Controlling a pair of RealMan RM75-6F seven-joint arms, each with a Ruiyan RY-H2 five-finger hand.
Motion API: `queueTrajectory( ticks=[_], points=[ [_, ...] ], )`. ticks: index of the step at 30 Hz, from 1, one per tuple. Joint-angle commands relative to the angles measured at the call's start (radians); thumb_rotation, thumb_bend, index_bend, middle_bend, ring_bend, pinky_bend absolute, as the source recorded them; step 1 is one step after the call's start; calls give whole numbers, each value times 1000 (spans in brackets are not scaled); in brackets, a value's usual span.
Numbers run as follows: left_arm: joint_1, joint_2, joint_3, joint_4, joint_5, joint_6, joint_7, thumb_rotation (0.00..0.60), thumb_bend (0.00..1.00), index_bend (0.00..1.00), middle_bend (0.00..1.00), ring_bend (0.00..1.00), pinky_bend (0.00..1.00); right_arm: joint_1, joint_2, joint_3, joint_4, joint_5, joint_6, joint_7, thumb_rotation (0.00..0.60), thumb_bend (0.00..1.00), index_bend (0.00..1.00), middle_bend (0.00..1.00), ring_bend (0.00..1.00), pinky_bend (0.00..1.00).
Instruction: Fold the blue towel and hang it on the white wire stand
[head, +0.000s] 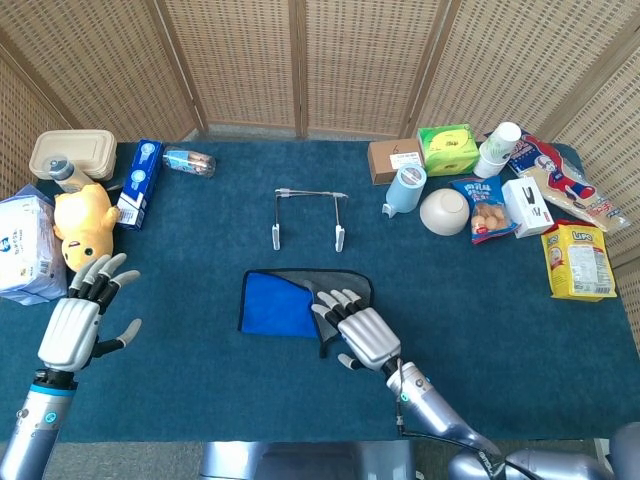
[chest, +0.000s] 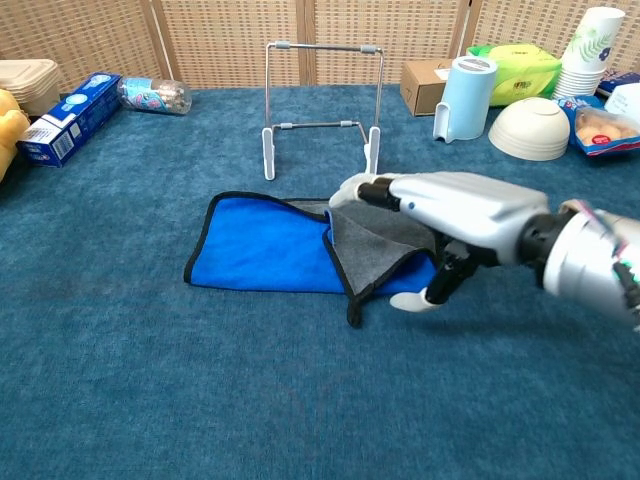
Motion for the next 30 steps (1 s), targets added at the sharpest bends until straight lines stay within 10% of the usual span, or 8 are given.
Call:
queueTrajectory(
  ticks=[1,30],
  points=[
    [3,1,-2,0,0,-1,-1,600,411,211,86,0,0,14,-50,-14,59,-24,13,19,600,255,104,39,0,0],
    [26,-3,-31,4,2,-15,-18,600,410,211,84,0,0,97,-182,-23,359,-137,34,186,600,280,95,34,0,0]
  ],
)
